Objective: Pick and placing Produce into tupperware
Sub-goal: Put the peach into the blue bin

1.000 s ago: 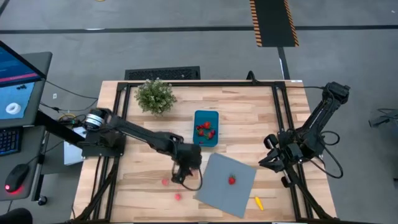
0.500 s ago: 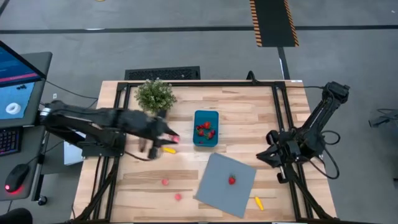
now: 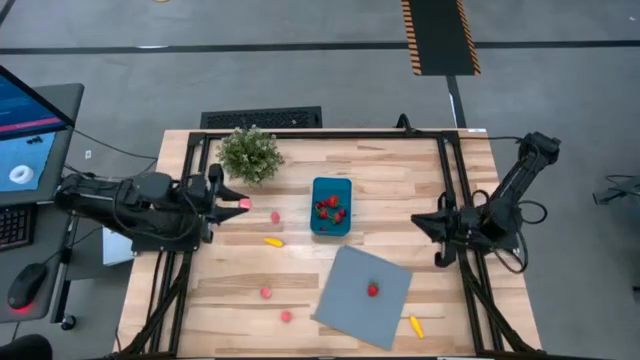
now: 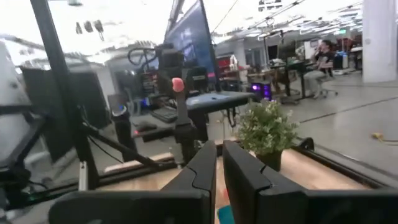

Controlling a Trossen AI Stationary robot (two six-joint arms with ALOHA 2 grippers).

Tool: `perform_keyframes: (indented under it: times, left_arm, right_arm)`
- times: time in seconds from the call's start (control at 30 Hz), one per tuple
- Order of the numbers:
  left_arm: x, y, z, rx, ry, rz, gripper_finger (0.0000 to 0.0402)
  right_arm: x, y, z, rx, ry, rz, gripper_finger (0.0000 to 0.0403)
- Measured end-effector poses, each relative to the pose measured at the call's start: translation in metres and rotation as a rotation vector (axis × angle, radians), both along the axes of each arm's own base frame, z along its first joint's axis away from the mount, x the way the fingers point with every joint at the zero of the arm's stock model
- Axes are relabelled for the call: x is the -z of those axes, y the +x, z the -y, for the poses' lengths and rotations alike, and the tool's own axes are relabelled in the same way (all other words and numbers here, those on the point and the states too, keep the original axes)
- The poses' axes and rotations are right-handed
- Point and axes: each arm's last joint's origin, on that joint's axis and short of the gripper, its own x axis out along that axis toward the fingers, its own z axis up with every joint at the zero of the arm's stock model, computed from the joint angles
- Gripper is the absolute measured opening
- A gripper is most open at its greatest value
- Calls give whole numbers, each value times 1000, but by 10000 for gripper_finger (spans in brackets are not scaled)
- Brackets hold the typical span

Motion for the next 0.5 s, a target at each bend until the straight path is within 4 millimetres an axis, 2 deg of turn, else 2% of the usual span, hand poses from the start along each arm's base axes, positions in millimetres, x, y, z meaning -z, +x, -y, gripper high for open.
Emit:
perform_keyframes:
  times: [0.13,0.27,0.5]
  left_arm:
    - [7,-12,-2,5,-11,59,113]
    - [13,-20,-4,-5,-17,82,113]
    - [14,-26,-5,-24,-22,116,113]
  right_arm:
    - [22,-16,20,-36,94,67,52]
    - [35,-29,36,-72,129,153,52]
    - [29,-40,51,-10,51,192,52]
